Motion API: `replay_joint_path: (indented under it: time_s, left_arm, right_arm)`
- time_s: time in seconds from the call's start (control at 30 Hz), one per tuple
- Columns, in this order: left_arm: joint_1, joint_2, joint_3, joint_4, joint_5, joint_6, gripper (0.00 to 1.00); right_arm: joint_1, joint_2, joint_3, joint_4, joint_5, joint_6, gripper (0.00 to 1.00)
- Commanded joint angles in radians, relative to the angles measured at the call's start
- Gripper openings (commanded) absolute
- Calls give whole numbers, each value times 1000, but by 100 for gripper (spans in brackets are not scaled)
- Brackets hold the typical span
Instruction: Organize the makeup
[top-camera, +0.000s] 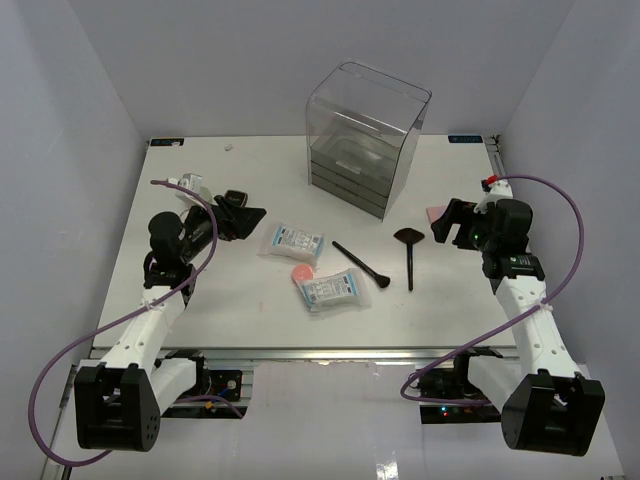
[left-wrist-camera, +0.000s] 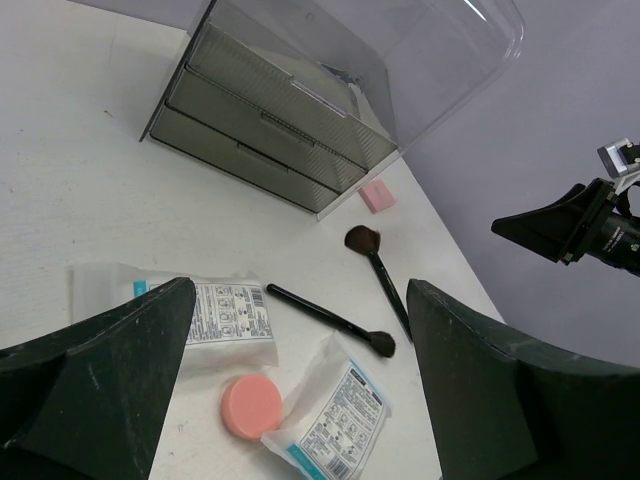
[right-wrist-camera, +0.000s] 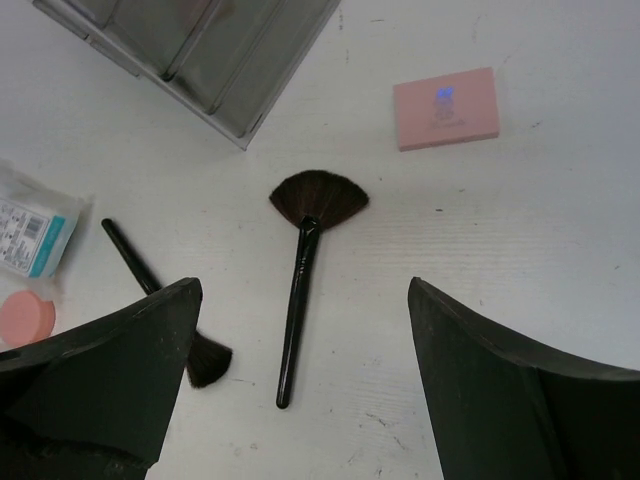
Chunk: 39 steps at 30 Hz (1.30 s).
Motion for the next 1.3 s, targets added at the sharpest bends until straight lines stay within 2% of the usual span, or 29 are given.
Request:
replay_joint_path:
  time_s: [0.0, 0.1, 0.17, 0.27, 0.37, 0.53, 0.7, 0.8, 1.0, 1.27]
  left_arm:
    - [-7, 7, -1, 19, 12, 10, 98]
    - [-12, 27, 5, 15, 9, 5, 98]
    - [-20, 56, 12, 11, 29, 1, 98]
    - [-38, 106, 20, 27, 59, -33, 98]
    - [-101, 165, 43, 60, 54, -101, 98]
    - [-292, 293, 135, 91, -88, -162, 97]
    - [-384, 484, 301, 161, -163, -281, 95]
    - [-412, 594, 396, 174, -229, -326, 92]
    - [-427, 784, 553, 178, -357, -353, 83]
    - [-428, 939, 736, 174, -397, -379, 73]
  right_arm:
    - [-8, -28, -15, 56, -202, -128, 90]
    - [-11, -59, -55, 51, -394, -268, 90]
    - [-11, -74, -75, 54, -438, -331, 90]
    - [-11, -80, -99, 36, -583, -437, 90]
    - [-10, -85, -82, -11, -681, -555, 90]
    - [-15, -81, -56, -35, -723, -546, 90]
    - [-26, -71, -66, -31, -855, -539, 92]
    - [-31, -74, -69, -22, -870, -546, 99]
    - [-34, -80, -77, -3, -883, -540, 92]
    - [-34, -73, -79, 8, -908, -540, 86]
